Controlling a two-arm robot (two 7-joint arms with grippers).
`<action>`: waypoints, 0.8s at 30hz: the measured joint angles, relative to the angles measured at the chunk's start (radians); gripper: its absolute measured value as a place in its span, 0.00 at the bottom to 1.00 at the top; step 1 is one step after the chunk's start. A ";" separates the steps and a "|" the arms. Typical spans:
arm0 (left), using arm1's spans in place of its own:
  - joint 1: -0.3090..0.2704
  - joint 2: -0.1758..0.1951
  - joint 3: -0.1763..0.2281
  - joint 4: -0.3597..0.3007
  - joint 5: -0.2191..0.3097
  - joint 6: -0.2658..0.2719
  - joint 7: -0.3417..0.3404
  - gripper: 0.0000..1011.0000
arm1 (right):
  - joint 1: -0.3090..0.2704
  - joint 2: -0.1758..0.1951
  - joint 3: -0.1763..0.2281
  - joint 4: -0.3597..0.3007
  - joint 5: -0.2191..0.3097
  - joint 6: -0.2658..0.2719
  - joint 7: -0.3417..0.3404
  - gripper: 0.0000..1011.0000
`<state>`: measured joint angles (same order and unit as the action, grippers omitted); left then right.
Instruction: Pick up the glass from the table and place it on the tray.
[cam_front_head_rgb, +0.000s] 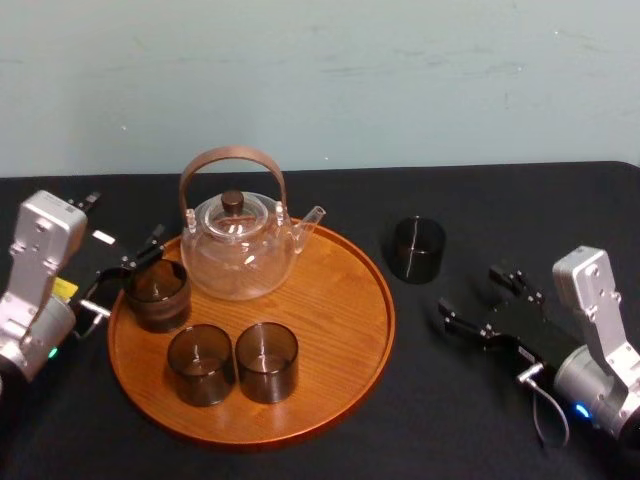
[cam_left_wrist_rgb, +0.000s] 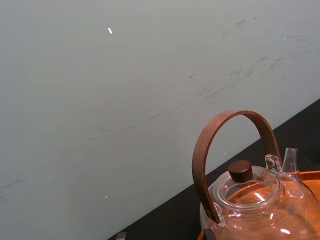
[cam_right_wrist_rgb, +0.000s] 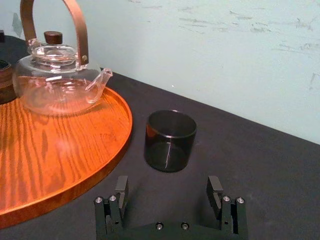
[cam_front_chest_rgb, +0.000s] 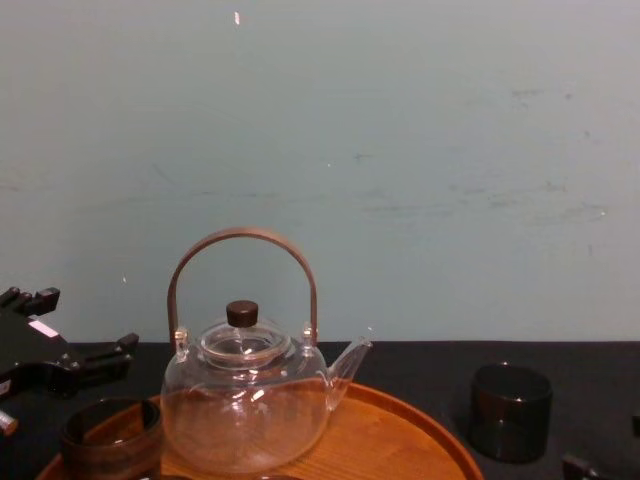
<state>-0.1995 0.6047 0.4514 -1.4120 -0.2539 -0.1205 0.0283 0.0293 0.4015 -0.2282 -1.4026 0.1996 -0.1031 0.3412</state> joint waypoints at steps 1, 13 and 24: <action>0.000 0.000 0.000 0.000 0.000 0.000 0.000 0.99 | 0.007 -0.002 0.000 0.006 0.000 0.002 0.003 0.99; 0.000 0.000 0.000 0.000 0.000 0.000 0.000 0.99 | 0.154 -0.034 -0.037 0.134 -0.021 0.040 0.053 0.99; 0.000 0.000 0.000 0.000 0.000 0.000 0.000 0.99 | 0.244 -0.041 -0.069 0.179 -0.001 0.119 0.097 0.99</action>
<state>-0.1995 0.6047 0.4514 -1.4119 -0.2539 -0.1205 0.0282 0.2731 0.3605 -0.2972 -1.2237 0.1987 0.0157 0.4379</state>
